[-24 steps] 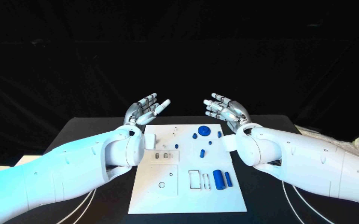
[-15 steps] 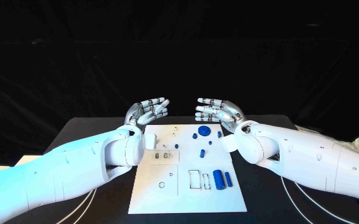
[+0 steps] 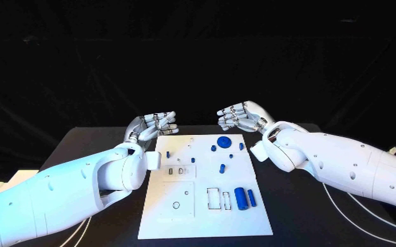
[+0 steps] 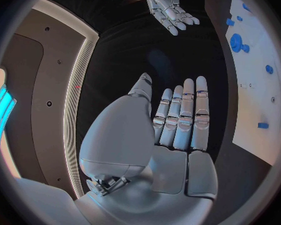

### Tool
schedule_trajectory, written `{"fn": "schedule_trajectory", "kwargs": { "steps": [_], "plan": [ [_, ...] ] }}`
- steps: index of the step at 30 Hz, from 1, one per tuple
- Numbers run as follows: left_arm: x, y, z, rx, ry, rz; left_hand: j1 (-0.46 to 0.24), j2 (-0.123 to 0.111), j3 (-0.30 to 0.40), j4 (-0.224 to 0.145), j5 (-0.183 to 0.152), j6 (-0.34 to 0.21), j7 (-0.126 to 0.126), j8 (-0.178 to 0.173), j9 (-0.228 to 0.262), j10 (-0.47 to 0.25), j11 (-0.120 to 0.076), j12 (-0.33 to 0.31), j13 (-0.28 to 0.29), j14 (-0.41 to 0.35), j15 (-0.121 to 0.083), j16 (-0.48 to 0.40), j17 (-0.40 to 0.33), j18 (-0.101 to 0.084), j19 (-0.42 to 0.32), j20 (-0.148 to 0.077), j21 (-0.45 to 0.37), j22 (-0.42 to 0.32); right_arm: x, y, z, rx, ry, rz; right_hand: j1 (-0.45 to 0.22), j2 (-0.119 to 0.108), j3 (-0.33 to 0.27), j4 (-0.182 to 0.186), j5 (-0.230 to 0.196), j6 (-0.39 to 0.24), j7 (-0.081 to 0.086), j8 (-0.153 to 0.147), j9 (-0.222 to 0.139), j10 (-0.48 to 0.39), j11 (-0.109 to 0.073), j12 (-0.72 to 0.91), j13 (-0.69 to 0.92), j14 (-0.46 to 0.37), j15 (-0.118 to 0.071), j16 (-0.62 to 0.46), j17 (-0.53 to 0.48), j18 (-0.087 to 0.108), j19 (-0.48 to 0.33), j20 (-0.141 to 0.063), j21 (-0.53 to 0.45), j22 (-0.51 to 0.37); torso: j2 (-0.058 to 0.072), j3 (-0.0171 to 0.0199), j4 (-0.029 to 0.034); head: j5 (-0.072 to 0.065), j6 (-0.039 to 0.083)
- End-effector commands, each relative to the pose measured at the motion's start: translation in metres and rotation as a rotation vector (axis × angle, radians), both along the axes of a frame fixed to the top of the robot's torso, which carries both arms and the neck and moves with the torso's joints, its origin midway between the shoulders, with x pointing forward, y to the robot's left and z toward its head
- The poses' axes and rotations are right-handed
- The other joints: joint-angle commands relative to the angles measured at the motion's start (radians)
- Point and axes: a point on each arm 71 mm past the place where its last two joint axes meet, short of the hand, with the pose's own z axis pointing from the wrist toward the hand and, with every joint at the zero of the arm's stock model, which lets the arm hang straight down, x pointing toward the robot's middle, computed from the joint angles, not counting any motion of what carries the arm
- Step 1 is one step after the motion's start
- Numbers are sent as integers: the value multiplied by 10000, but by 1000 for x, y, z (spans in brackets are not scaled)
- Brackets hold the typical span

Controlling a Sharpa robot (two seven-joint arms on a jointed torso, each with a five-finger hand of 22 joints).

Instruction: Assemble the parts on the task board

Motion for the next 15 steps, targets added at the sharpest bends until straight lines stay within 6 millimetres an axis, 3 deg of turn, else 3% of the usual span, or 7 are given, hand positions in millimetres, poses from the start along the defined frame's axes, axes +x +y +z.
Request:
{"fn": "schedule_trajectory", "kwargs": {
  "steps": [1,6,10,15],
  "plan": [
    [-5,-5,7,-227,-269,-530,-4,90,-31,-93,-64,115,-10,-62,-10,155,-28,-86,21,206,-69,51,155,111,217,-67,85,37,-1,4,3,-2542,-1164,315,128,-432,351,-65,-143,711,-186,-81,24,928,-270,-168,26,1089,-385,17,26,161,1137,-501,1091,494,277,-57,116,-98,79],
    [-15,-8,13,-419,-155,-938,-47,162,-121,-198,-66,270,-66,-147,-3,368,-113,-190,38,675,-210,177,528,111,699,-228,329,165,1,7,8,-4372,-1676,476,230,-610,392,-65,-166,960,-329,-93,26,1330,-453,-238,31,2070,-708,209,55,152,1653,-837,2241,1152,466,-83,188,-185,135],
    [-24,-13,17,-686,69,-1321,-85,207,-195,-280,-66,329,-87,-239,-3,454,-158,-300,43,984,-306,304,878,103,1047,-346,579,310,4,10,10,-5930,-2073,559,154,-706,472,-53,-179,1119,-434,-106,24,1554,-607,-275,29,3002,-932,460,81,174,1917,-1060,3266,1767,655,-131,283,-301,186],
    [-34,-18,21,-914,246,-1709,-93,212,-207,-292,-67,334,-86,-255,-3,464,-160,-317,44,997,-311,310,929,101,1074,-357,607,329,8,15,12,-7564,-2441,639,-31,-789,541,-24,-233,1202,-548,-114,23,1541,-717,-299,20,3866,-1113,942,198,199,2195,-1183,4000,2192,831,-182,367,-414,215]
  ]
}}
